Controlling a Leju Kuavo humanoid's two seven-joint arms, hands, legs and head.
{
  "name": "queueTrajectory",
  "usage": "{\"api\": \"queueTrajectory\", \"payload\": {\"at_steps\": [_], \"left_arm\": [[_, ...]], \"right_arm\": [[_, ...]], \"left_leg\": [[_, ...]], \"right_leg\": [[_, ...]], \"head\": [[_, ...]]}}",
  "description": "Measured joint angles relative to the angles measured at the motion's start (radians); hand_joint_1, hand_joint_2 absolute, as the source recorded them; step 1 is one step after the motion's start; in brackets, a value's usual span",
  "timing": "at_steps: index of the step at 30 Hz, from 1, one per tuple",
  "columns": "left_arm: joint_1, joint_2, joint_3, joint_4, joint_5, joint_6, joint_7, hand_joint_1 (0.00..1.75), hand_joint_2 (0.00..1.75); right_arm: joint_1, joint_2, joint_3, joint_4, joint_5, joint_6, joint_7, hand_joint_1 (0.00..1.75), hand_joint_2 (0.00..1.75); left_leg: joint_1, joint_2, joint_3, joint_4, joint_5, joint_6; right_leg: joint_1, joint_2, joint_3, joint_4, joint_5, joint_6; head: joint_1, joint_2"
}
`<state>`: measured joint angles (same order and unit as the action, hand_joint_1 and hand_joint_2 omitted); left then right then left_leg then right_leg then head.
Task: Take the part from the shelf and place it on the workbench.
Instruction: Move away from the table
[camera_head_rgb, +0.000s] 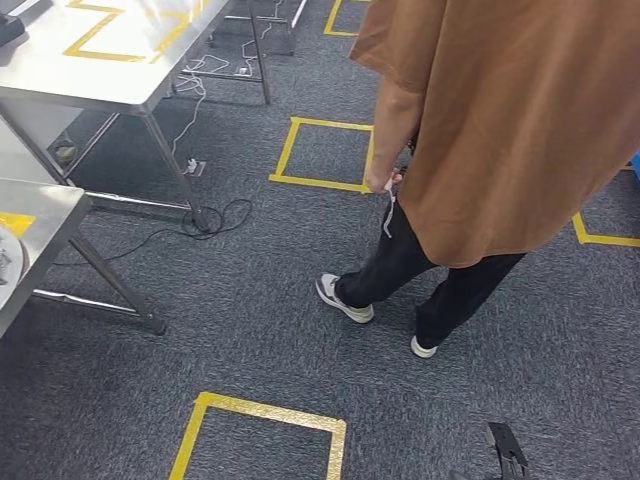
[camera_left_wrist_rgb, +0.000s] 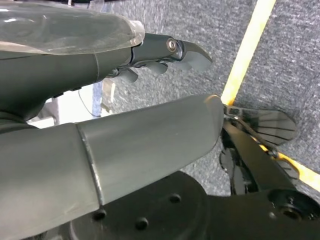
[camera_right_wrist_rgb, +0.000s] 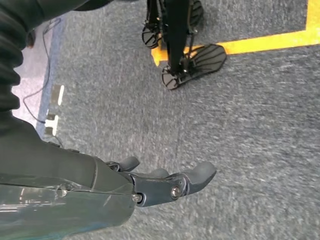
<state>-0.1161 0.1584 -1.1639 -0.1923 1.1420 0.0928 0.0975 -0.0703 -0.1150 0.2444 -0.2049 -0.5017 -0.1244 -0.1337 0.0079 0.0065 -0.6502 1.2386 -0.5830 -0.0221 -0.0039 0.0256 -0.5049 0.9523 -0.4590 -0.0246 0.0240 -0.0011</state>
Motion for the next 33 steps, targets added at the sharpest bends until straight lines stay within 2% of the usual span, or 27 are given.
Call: {"api": "queueTrajectory", "payload": {"at_steps": [1,3,4,5,7,9,10,11,13,14,15,16,18,19,20,21,23,24,25,27,28,29,30,31,33], "left_arm": [[0.0,0.0,0.0,0.0,0.001,0.001,0.001,0.0,0.0],[0.0,0.002,0.0,0.0,0.002,0.003,0.002,0.0,0.0],[-0.001,0.003,0.0,0.0,0.002,0.003,0.002,0.0,0.0],[-0.001,0.004,0.0,0.0,0.002,0.003,0.002,0.0,0.0],[-0.003,0.003,0.0,0.0,0.002,0.003,0.003,0.0,0.0],[-0.004,0.003,0.0,0.0,0.002,0.003,0.003,0.0,0.0],[-0.005,0.003,0.0,0.0,0.002,0.003,0.003,0.0,0.0],[-0.005,0.003,0.0,0.0,0.002,0.003,0.003,0.0,0.0],[-0.003,0.004,0.0,0.0,0.003,0.004,0.003,0.0,0.0],[-0.003,0.004,0.0,0.0,0.003,0.004,0.003,0.0,0.0],[-0.002,0.004,0.0,0.0,0.003,0.005,0.003,0.0,0.0],[-0.002,0.004,0.0,0.0,0.003,0.005,0.002,0.0,0.0],[-0.002,0.004,0.0,0.0,0.004,0.006,0.001,0.0,0.0],[-0.002,0.004,0.0,0.0,0.004,0.006,0.0,0.0,0.0],[-0.002,0.004,0.0,0.0,0.005,0.006,0.0,0.0,0.0],[-0.002,0.004,0.0,0.0,0.006,0.006,-0.001,0.0,0.0],[-0.004,0.004,0.0,0.0,0.006,0.006,-0.001,0.0,0.0],[-0.005,0.004,0.0,0.0,0.007,0.006,-0.001,0.0,0.0],[-0.006,0.004,0.0,0.0,0.007,0.006,-0.001,0.0,0.0],[-0.004,0.003,0.0,0.0,0.01,0.006,-0.002,0.0,0.0],[-0.002,0.003,0.0,0.0,0.011,0.006,-0.002,0.0,0.0],[-0.001,0.002,0.0,0.0,0.012,0.006,-0.002,0.0,0.0],[0.001,0.002,0.0,0.0,0.013,0.006,-0.002,0.0,0.0],[0.002,0.001,0.0,0.0,0.013,0.006,-0.003,0.0,0.0],[0.002,0.001,0.0,0.0,0.013,0.006,-0.003,0.0,0.0]], "right_arm": [[0.0,0.0,0.0,0.0,0.0,0.0,-0.001,0.0,0.0],[-0.001,0.0,0.0,0.0,-0.002,0.0,-0.004,0.0,0.0],[-0.001,0.0,0.0,0.0,-0.002,0.0,-0.006,0.0,0.0],[-0.002,0.0,0.0,0.0,-0.002,0.001,-0.007,0.0,0.0],[0.0,0.0,0.001,0.0,-0.003,0.002,-0.01,0.0,0.0],[0.002,0.0,0.001,0.0,-0.003,0.003,-0.01,0.0,0.0],[0.002,0.0,0.001,0.0,-0.003,0.003,-0.01,0.0,0.0],[0.001,0.0,0.001,0.0,-0.003,0.003,-0.011,0.0,0.0],[0.0,0.0,0.002,0.0,-0.003,0.004,-0.012,0.0,0.0],[0.001,0.0,0.002,0.0,-0.003,0.004,-0.012,0.0,0.0],[0.002,0.0,0.002,0.0,-0.003,0.005,-0.012,0.0,0.0],[0.003,0.0,0.002,0.0,-0.003,0.006,-0.013,0.0,0.0],[0.002,0.0,0.002,0.0,-0.003,0.006,-0.013,0.0,0.0],[0.001,0.0,0.002,0.0,-0.003,0.007,-0.013,0.0,0.0],[0.0,0.0,0.002,0.0,-0.003,0.007,-0.013,0.0,0.0],[-0.001,0.0,0.002,0.0,-0.003,0.007,-0.013,0.0,0.0],[0.001,0.0,0.003,0.0,-0.003,0.008,-0.013,0.0,0.0],[0.001,0.0,0.003,0.0,-0.003,0.008,-0.013,0.0,0.0],[0.001,0.0,0.003,0.0,-0.003,0.008,-0.013,0.0,0.0],[-0.001,0.0,0.003,0.001,-0.003,0.008,-0.013,0.0,0.0],[-0.002,0.0,0.002,0.001,-0.003,0.008,-0.012,0.0,0.0],[-0.002,0.0,0.002,0.001,-0.003,0.008,-0.011,0.0,0.0],[-0.001,0.0,0.003,0.001,-0.004,0.008,-0.01,0.0,0.0],[-0.001,0.0,0.003,0.001,-0.004,0.008,-0.009,0.0,0.0],[-0.001,0.0,0.003,0.001,-0.004,0.009,-0.009,0.0,0.0]], "left_leg": [[0.0,-0.002,0.02,-0.049,0.035,0.002],[0.001,-0.026,0.083,-0.193,0.106,0.009],[0.001,-0.036,0.106,-0.247,0.125,0.012],[0.001,-0.045,0.118,-0.276,0.131,0.014],[-0.001,-0.036,0.121,-0.288,0.13,0.019],[0.0,-0.02,0.126,-0.297,0.135,0.03],[0.001,-0.012,0.128,-0.301,0.136,0.035],[0.001,-0.003,0.129,-0.302,0.137,0.038],[0.0,0.014,0.129,-0.302,0.135,0.042],[0.0,0.022,0.129,-0.302,0.134,0.042],[0.0,0.029,0.13,-0.302,0.133,0.041],[0.001,0.036,0.133,-0.301,0.132,0.039],[0.0,0.049,0.14,-0.3,0.126,0.032],[-0.002,0.055,0.142,-0.298,0.124,0.027],[-0.004,0.063,0.143,-0.297,0.122,0.022],[-0.006,0.07,0.143,-0.296,0.122,0.017],[-0.004,0.079,0.144,-0.294,0.118,0.007],[-0.002,0.068,0.14,-0.281,0.106,0.002],[0.0,0.051,0.127,-0.249,0.084,-0.002],[0.002,0.013,0.069,-0.123,0.015,-0.006],[0.002,0.005,0.033,-0.051,-0.013,-0.006],[0.002,0.002,0.006,0.0,-0.025,-0.005],[0.002,0.0,-0.004,0.013,-0.016,-0.004],[0.002,-0.002,0.005,-0.016,0.013,-0.001],[0.002,-0.023,0.062,-0.151,0.091,0.005]], "right_leg": [[0.0,0.009,0.001,0.001,0.0,0.0],[0.002,0.027,0.0,0.005,-0.002,0.004],[0.003,0.035,-0.003,0.008,-0.003,0.007],[0.003,0.042,-0.006,0.01,-0.004,0.011],[0.0,0.055,-0.01,0.01,-0.003,0.022],[-0.003,0.04,-0.021,0.031,-0.02,0.033],[-0.004,0.025,-0.037,0.069,-0.044,0.038],[-0.005,0.007,-0.062,0.128,-0.079,0.042],[-0.008,-0.009,-0.122,0.266,-0.141,0.05],[-0.011,-0.012,-0.138,0.305,-0.149,0.054],[-0.014,-0.015,-0.136,0.305,-0.138,0.057],[-0.017,-0.021,-0.115,0.265,-0.11,0.06],[-0.018,-0.05,-0.046,0.124,-0.042,0.061],[-0.015,-0.065,-0.019,0.066,-0.024,0.058],[-0.011,-0.075,-0.005,0.03,-0.018,0.053],[-0.007,-0.076,-0.003,0.018,-0.021,0.046],[-0.007,-0.06,-0.003,0.012,-0.018,0.032],[-0.008,-0.053,0.0,0.009,-0.015,0.024],[-0.009,-0.046,0.002,0.005,-0.011,0.017],[-0.008,-0.032,0.001,0.004,-0.005,0.008],[-0.006,-0.023,-0.002,0.004,-0.004,0.006],[-0.005,-0.013,-0.003,0.004,-0.004,0.005],[-0.004,-0.003,-0.003,0.004,-0.004,0.004],[-0.004,0.008,-0.001,0.005,-0.004,0.005],[-0.004,0.028,0.0,0.006,-0.005,0.007]], "head": [[-0.005,0.0],[-0.017,0.0],[-0.021,0.0],[-0.022,0.0],[-0.02,0.0],[-0.017,0.0],[-0.012,0.0],[-0.006,0.0],[0.006,0.0],[0.011,0.0],[0.015,0.0],[0.02,0.0],[0.032,0.0],[0.037,0.0],[0.038,0.0],[0.035,0.0],[0.025,0.0],[0.02,0.0],[0.015,0.0],[0.004,0.0],[-0.001,0.0],[-0.006,0.0],[-0.01,0.0],[-0.015,0.0],[-0.024,0.0]]}}
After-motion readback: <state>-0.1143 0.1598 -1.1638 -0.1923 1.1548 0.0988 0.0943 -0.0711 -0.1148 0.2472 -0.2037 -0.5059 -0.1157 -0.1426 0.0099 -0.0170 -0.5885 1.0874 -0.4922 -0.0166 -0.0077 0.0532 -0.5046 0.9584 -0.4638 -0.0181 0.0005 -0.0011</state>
